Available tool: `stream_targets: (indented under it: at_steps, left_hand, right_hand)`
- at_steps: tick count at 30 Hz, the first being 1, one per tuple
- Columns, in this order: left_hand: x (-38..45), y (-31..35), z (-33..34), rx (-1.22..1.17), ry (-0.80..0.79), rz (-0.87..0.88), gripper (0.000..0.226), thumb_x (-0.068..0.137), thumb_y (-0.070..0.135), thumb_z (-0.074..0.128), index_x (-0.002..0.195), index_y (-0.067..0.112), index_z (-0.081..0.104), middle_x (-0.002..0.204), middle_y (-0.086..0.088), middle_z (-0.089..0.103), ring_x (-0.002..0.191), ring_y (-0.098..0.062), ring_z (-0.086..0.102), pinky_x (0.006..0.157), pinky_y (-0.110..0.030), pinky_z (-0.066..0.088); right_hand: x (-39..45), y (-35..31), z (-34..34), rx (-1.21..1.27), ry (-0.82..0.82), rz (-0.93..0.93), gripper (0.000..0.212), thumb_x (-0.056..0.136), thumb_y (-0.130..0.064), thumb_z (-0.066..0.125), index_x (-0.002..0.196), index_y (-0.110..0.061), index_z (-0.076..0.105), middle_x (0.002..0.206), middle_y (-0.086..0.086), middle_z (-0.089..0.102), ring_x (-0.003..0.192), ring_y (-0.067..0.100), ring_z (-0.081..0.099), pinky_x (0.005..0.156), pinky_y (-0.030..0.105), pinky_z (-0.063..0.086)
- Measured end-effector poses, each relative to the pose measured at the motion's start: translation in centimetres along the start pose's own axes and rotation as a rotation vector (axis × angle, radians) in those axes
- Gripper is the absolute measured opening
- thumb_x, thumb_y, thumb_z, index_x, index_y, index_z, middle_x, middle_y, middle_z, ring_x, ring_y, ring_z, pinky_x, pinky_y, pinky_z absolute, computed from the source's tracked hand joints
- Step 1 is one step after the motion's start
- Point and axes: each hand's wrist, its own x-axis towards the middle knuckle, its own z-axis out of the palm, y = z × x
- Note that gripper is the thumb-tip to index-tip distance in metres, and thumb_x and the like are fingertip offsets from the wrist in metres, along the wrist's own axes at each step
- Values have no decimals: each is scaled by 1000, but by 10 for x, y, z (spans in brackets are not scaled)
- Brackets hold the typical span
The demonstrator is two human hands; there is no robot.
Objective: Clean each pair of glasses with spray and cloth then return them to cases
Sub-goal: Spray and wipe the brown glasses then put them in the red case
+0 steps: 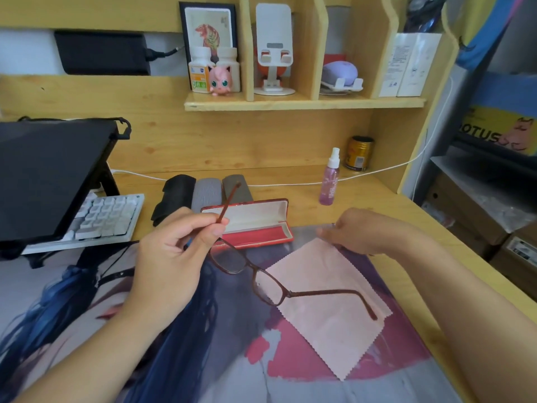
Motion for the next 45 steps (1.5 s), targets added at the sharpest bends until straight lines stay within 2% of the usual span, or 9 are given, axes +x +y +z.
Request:
stream_targets:
  at_steps: [6, 11, 15, 20, 23, 28, 37, 40, 45]
  left_hand:
    - [-4, 2, 1, 6, -21, 21, 16, 87, 29, 66, 98, 32, 77, 89, 5, 69, 88, -19, 67, 77, -19, 52]
    - [-6, 5, 5, -22, -8, 21, 12, 90, 24, 68, 99, 27, 75, 87, 4, 69, 87, -20, 67, 77, -24, 53]
    - [-7, 9, 6, -44, 6, 34, 14, 92, 18, 68, 101, 25, 75, 84, 3, 67, 83, -15, 65, 74, -21, 50]
    - [-6, 10, 3, -38, 35, 48, 15, 93, 15, 67, 101, 25, 74, 83, 5, 64, 79, -10, 62, 72, -19, 47]
    - [-5, 8, 3, -52, 32, 49, 12, 94, 22, 69, 102, 28, 75, 85, 4, 66, 80, -15, 63, 72, -22, 48]
    - [-6, 11, 5, -46, -30, 56, 10, 90, 27, 66, 95, 29, 74, 88, 13, 69, 87, -13, 66, 79, -20, 48]
    - [-8, 10, 7, -97, -70, 36, 12, 89, 25, 68, 97, 27, 76, 86, 4, 68, 83, -23, 61, 76, -24, 47]
    - [-8, 10, 7, -95, -66, 30, 12, 91, 25, 67, 98, 27, 76, 88, 5, 70, 86, -23, 63, 77, -27, 50]
    - [-6, 12, 5, -90, -34, 24, 12, 90, 27, 66, 96, 27, 76, 89, 6, 71, 91, -18, 66, 80, -23, 50]
  right_hand:
    - [-17, -7, 2, 148, -24, -218, 24, 93, -43, 65, 92, -19, 69, 90, -4, 67, 80, 12, 61, 68, 29, 47]
    - [-37, -7, -15, 948, 194, -579, 23, 97, -16, 64, 93, 6, 57, 83, 12, 61, 77, 23, 58, 73, 41, 46]
    - [-50, -15, -18, 1136, 364, -755, 15, 99, -12, 59, 89, -3, 51, 80, 8, 62, 75, 24, 61, 66, 42, 53]
    - [-59, -29, 5, 1092, -35, -913, 32, 91, -18, 67, 86, 6, 47, 74, 41, 50, 60, 52, 48, 56, 57, 41]
    - [-64, -41, 22, 1157, -164, -870, 24, 88, -18, 70, 80, -3, 53, 65, 30, 43, 58, 34, 36, 56, 48, 23]
    - [-75, -60, 36, 1409, -376, -808, 15, 94, -13, 62, 87, -5, 51, 63, 24, 32, 55, 37, 17, 54, 48, 8]
    - [-71, -68, 43, 1300, 204, -690, 21, 98, -19, 63, 86, -4, 54, 76, 9, 53, 64, 20, 45, 60, 32, 37]
    - [-79, -66, 40, 1219, 67, -891, 18, 96, -9, 65, 82, -3, 55, 65, -4, 55, 54, 8, 47, 54, 24, 37]
    - [-83, -68, 42, 1197, -132, -988, 31, 100, -24, 56, 80, -2, 65, 86, 33, 51, 66, 50, 44, 52, 67, 35]
